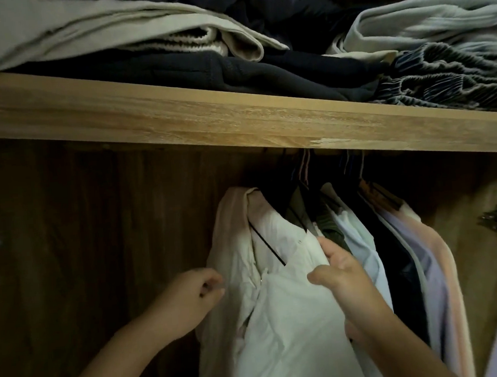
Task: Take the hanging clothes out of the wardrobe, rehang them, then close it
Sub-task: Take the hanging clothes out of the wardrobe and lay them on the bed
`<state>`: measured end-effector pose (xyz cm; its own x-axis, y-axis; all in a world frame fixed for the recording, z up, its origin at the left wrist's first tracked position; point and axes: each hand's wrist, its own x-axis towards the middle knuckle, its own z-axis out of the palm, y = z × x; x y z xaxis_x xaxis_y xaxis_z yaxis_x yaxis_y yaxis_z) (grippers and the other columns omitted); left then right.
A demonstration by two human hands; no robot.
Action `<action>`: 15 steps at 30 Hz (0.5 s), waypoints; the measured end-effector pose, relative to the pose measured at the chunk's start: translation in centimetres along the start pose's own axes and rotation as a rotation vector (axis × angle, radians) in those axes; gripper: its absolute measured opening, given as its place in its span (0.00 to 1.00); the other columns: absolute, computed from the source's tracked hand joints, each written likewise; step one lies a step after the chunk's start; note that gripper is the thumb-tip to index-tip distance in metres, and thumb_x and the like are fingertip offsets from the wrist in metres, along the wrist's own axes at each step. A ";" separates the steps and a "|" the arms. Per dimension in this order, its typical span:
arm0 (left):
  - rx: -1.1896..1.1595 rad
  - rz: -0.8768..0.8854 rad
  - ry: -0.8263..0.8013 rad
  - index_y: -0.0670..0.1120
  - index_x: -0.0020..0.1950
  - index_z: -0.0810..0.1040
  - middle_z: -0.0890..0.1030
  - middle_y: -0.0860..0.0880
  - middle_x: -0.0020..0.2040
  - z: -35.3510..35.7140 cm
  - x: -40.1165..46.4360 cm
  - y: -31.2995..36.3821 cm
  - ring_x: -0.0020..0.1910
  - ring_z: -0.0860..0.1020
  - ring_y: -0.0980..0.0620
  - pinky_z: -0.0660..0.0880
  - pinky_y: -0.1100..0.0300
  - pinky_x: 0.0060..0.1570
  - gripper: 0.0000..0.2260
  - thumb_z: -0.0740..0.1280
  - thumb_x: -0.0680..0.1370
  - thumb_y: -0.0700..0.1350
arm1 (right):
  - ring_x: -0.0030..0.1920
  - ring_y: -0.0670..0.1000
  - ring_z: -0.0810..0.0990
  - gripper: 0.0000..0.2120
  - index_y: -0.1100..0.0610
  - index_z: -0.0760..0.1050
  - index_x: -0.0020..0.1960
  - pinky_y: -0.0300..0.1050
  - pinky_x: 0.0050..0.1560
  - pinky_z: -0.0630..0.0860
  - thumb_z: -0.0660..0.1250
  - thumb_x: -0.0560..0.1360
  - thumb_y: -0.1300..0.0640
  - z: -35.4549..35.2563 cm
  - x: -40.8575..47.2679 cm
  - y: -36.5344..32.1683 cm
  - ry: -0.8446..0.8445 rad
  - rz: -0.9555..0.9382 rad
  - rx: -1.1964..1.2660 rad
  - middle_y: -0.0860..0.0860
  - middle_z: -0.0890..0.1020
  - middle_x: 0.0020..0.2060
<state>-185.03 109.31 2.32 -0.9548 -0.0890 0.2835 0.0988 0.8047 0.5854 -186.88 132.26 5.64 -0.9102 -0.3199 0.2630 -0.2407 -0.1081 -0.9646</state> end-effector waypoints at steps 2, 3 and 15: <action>-0.024 0.021 0.040 0.54 0.54 0.75 0.77 0.56 0.50 0.2 0.2 0.3 0.47 0.74 0.63 0.68 0.74 0.43 0.06 0.63 0.78 0.47 | 0.48 0.64 0.81 0.22 0.51 0.81 0.48 0.61 0.50 0.78 0.60 0.59 0.66 -0.9 -2.5 -0.3 -0.038 0.044 -0.006 0.61 0.82 0.47; -0.033 0.031 0.072 0.53 0.54 0.75 0.77 0.55 0.51 0.2 0.4 0.5 0.47 0.74 0.62 0.68 0.74 0.42 0.06 0.63 0.79 0.46 | 0.47 0.63 0.82 0.22 0.51 0.81 0.49 0.59 0.46 0.79 0.60 0.59 0.66 -1.4 -3.6 -0.5 -0.059 0.070 -0.004 0.60 0.83 0.46; 0.021 0.275 0.081 0.49 0.74 0.61 0.62 0.50 0.74 4.8 -0.6 4.5 0.74 0.57 0.52 0.55 0.56 0.72 0.21 0.56 0.81 0.47 | 0.49 0.60 0.81 0.25 0.52 0.82 0.52 0.55 0.54 0.75 0.61 0.58 0.67 -6.2 -17.5 -3.4 -0.001 0.242 -0.161 0.61 0.83 0.49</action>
<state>-185.31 115.78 1.16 -0.8675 0.0883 0.4895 0.3442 0.8171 0.4625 -172.25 144.03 4.19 -0.9473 -0.3194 0.0247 -0.0672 0.1228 -0.9902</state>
